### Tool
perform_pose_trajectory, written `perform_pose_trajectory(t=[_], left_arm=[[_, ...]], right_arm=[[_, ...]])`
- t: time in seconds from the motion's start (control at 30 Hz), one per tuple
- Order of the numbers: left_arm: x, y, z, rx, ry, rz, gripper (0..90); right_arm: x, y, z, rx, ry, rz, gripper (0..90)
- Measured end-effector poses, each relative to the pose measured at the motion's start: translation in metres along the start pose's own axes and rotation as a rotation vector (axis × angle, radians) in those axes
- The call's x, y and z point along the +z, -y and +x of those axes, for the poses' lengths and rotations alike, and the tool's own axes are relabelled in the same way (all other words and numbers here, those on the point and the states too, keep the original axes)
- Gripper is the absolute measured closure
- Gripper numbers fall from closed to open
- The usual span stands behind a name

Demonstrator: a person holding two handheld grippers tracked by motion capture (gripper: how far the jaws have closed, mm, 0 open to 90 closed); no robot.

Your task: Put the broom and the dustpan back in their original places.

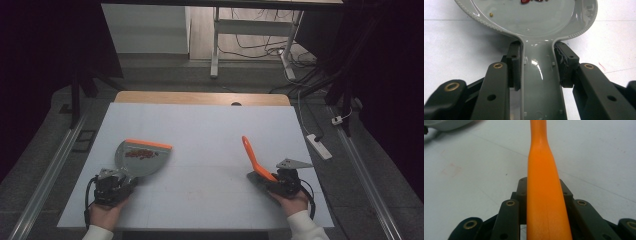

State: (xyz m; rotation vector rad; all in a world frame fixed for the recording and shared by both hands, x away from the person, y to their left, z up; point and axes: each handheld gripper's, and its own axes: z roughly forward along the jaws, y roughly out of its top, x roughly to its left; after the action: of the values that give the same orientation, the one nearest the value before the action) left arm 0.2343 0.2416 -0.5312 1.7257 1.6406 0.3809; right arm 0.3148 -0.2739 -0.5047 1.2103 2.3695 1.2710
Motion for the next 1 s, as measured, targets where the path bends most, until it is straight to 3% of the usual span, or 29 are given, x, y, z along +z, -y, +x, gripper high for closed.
perform_pose_trajectory(t=[0.37,0.53,1.0], left_arm=[[0.003,0.0,-0.001,-0.003,-0.013,0.009,61.1],[0.007,0.001,-0.003,-0.001,-0.021,0.021,60.9],[0.009,0.002,-0.005,-0.011,-0.026,0.021,60.4]], right_arm=[[0.002,-0.001,-0.012,-0.006,0.043,0.002,70.1],[0.005,-0.004,-0.019,-0.006,0.073,0.028,63.8],[0.01,-0.006,-0.034,0.058,0.067,0.095,52.0]])
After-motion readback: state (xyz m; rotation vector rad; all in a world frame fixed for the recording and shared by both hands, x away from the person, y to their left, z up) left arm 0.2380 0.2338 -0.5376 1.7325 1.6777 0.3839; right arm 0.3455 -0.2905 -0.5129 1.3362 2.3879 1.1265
